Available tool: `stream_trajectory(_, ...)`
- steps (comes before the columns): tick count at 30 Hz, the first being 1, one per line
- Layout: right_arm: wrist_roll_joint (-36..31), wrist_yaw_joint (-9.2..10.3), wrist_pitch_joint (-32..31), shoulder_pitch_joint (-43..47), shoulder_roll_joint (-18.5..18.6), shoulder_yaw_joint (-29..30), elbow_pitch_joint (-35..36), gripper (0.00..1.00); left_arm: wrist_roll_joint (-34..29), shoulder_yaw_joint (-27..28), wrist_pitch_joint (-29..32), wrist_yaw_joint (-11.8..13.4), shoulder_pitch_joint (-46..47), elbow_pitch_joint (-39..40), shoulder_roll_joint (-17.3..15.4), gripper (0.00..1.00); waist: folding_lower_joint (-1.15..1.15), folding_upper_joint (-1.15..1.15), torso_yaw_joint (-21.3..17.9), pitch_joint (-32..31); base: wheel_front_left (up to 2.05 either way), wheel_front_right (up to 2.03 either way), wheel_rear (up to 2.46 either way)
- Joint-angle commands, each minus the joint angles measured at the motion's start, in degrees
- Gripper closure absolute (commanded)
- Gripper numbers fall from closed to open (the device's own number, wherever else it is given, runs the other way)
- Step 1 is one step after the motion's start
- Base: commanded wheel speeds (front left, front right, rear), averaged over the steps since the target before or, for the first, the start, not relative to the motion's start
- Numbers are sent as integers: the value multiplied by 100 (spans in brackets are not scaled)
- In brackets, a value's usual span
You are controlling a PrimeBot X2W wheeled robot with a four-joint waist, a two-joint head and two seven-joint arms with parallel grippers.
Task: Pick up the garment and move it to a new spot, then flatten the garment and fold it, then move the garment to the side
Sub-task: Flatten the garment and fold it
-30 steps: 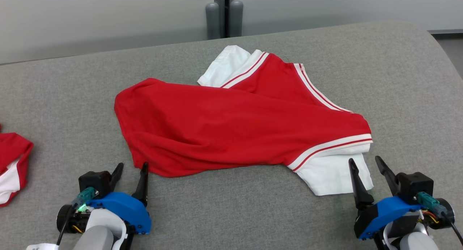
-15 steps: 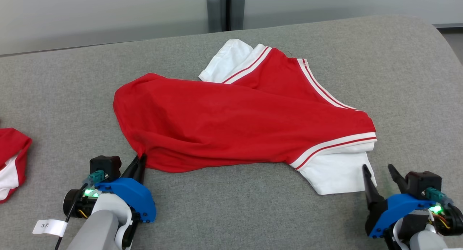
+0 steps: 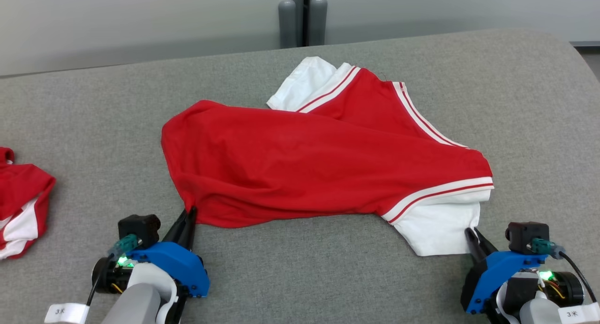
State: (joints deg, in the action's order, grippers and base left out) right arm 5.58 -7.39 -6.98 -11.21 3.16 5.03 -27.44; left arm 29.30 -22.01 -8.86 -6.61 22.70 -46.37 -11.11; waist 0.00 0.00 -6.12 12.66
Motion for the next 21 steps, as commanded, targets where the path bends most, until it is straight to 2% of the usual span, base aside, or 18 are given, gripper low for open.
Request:
stream_trajectory(1, 79, -19, -29, 140, -47, -7, 74, 100, 49, 49, -89, -1, -114, 13, -8, 100, 0, 0, -4, -61, 0, 0, 0)
stream_trajectory(7, 196, -12, 112, 193, -17, 209, 1166, 100, 215, 252, -407, -22, -179, 725, -111, 100, 0, 0, 20, -343, 0, 0, 0)
stream_trajectory(13, 199, -11, -93, 212, -14, 430, 2675, 100, 423, 437, -377, -25, -282, 2013, -300, 100, 0, 0, 86, -629, 0, 0, 0)
stream_trajectory(16, 98, -12, -253, 122, -19, 544, 3395, 100, 611, 537, -124, 33, -348, 2798, -358, 100, 0, 0, 119, -738, 0, 0, 0)
stream_trajectory(21, -93, -12, -541, -281, -20, 555, 4421, 100, 953, 725, 625, 147, -248, 3959, -632, 100, 0, 0, 82, -868, 0, 0, 0)
